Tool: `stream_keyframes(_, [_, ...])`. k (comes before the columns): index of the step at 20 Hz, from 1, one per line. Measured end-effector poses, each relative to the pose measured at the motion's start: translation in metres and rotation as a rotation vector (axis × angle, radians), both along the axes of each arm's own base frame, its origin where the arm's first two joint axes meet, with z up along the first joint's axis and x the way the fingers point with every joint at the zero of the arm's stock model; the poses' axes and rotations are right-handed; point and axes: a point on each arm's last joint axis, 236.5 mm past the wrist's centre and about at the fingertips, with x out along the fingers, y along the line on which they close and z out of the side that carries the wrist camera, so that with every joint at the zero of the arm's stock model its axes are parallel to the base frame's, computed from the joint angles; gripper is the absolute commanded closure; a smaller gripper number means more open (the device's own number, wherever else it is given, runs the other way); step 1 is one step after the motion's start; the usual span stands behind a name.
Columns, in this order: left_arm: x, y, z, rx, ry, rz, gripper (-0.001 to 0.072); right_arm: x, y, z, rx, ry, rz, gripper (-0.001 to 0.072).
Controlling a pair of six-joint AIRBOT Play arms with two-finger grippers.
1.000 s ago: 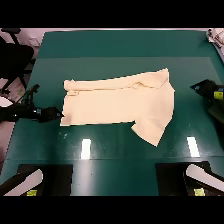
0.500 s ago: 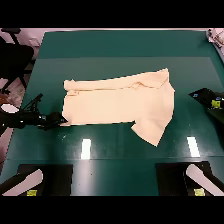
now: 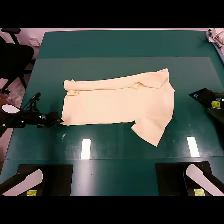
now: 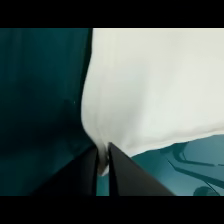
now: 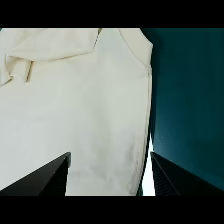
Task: Fold the shirts.
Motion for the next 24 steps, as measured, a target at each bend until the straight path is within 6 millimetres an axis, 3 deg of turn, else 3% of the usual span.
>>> stream_keyframes(8, [0.005,0.003,0.0,0.021,-0.035,-0.013,0.0683,-0.003,-0.004,-0.006,-0.014,0.027,-0.009,0.0143])
stream_keyframes(12, [0.005,0.003,0.0,0.024,-0.04,-0.022,0.0683,-0.026,0.004,-0.049,0.063,0.21,0.005,0.0143])
stream_keyframes(17, [0.003,0.001,0.0,0.016,-0.033,-0.033,0.0683,-0.045,0.037,-0.105,0.192,0.41,0.073,0.0142])
stream_keyframes(22, [0.001,-0.001,0.001,0.008,-0.027,-0.039,0.0683,-0.04,0.071,-0.124,0.25,0.457,0.128,0.0145])
stream_keyframes(23, [0.0,-0.001,0.001,0.008,-0.026,-0.04,0.0683,-0.035,0.075,-0.126,0.247,0.448,0.127,0.023])
stream_keyframes(24, [0.0,-0.001,0.001,0.006,-0.024,-0.042,0.0683,-0.031,0.079,-0.128,0.243,0.438,0.125,0.0399])
